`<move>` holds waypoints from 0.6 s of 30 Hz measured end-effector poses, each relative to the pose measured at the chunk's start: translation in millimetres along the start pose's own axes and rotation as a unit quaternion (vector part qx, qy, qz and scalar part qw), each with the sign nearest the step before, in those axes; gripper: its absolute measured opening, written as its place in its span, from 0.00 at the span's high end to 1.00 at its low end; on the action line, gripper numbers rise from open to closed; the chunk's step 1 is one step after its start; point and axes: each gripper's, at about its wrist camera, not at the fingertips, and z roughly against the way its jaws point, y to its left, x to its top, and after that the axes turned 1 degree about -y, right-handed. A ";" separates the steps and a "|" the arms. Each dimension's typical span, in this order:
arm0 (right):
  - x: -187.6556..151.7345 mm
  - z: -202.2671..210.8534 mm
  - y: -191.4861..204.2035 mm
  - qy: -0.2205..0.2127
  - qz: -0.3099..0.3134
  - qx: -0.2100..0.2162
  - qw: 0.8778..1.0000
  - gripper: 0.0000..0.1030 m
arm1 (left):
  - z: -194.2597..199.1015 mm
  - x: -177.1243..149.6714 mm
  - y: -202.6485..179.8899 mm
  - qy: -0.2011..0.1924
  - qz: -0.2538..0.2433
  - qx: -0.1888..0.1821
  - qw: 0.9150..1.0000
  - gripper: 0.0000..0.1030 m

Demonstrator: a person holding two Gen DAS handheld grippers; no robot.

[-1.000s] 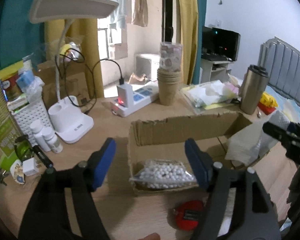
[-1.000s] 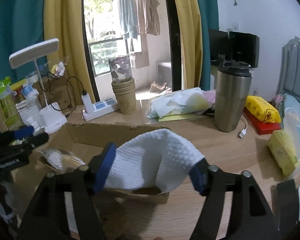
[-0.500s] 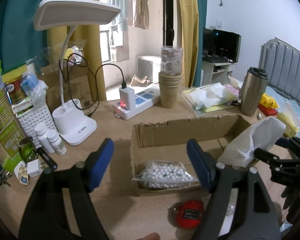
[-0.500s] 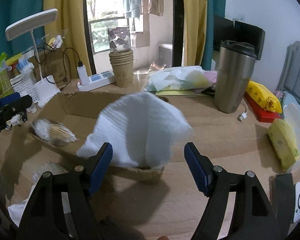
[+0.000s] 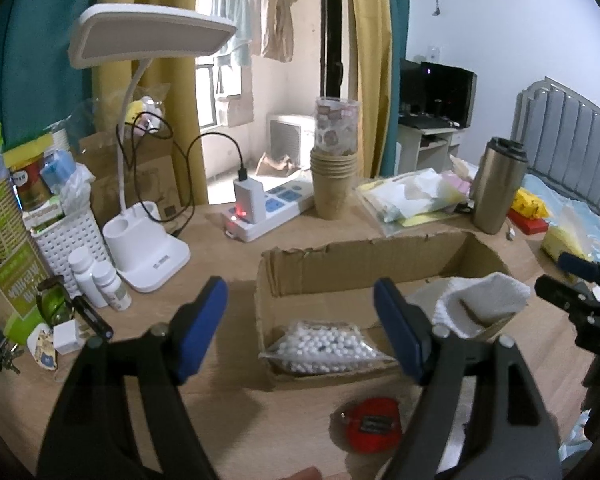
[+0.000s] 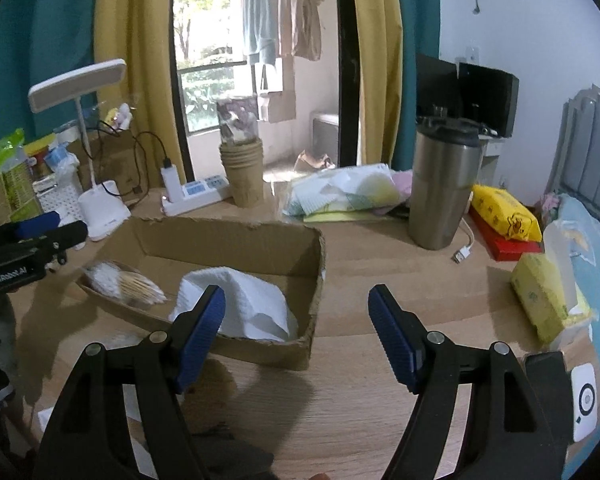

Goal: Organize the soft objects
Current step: 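Open the right tool to drop the towel in the box while the left tool releases the swab bag, then grasp the clear bubble-wrap bundle with the right tool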

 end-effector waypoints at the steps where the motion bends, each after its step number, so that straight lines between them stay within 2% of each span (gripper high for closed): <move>1: 1.0 3.0 2.2 -0.004 0.002 0.001 1.000 0.25 | 1.6 0.2 1.0 -0.001 0.000 -0.002 1.000 0.25; 12: 12.4 43.7 31.4 -0.059 0.034 0.038 0.997 0.25 | 36.2 -5.2 11.8 -0.038 0.006 -0.043 0.998 0.25; 18: 6.5 43.6 40.2 -0.054 0.038 0.052 0.996 0.25 | 45.4 -15.8 13.9 -0.038 0.006 -0.054 0.998 0.25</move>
